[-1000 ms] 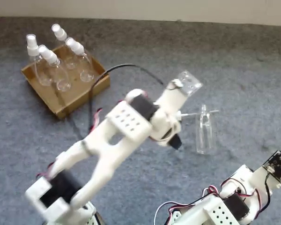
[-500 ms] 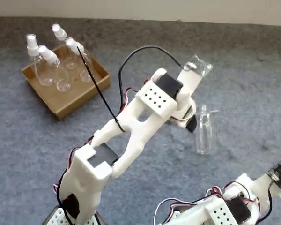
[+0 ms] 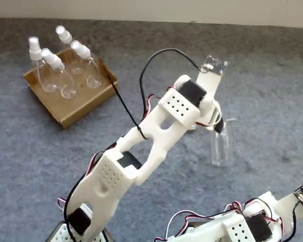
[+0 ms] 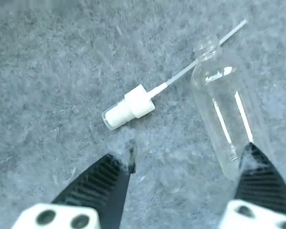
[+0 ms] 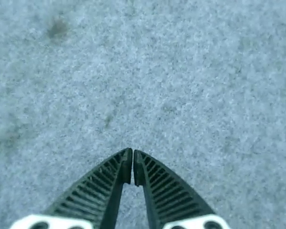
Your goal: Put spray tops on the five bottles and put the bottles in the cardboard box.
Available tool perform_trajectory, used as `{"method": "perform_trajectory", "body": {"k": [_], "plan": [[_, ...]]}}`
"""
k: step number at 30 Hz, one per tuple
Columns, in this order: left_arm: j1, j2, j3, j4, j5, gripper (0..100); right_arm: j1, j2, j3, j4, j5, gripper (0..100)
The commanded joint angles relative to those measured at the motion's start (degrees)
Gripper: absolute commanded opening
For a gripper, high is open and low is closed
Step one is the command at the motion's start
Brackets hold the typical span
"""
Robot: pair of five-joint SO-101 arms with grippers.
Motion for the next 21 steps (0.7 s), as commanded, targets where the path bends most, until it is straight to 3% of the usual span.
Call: {"method": "perform_trajectory", "body": {"k": [1,10,15,21], "plan": [[3.47,-0.40,-8.04,0.62,1.58,31,0.66,-0.40,7.69,0.66,0.53,0.9],[7.60,9.36,-7.78,0.26,1.67,31,0.66,-0.40,7.69,0.66,0.53,0.9],[7.60,13.05,-7.78,-3.60,8.88,31,0.66,-0.40,7.69,0.66,0.53,0.9],[7.69,16.22,-7.78,-5.45,8.88,31,0.66,-0.40,7.69,0.66,0.53,0.9]]}}
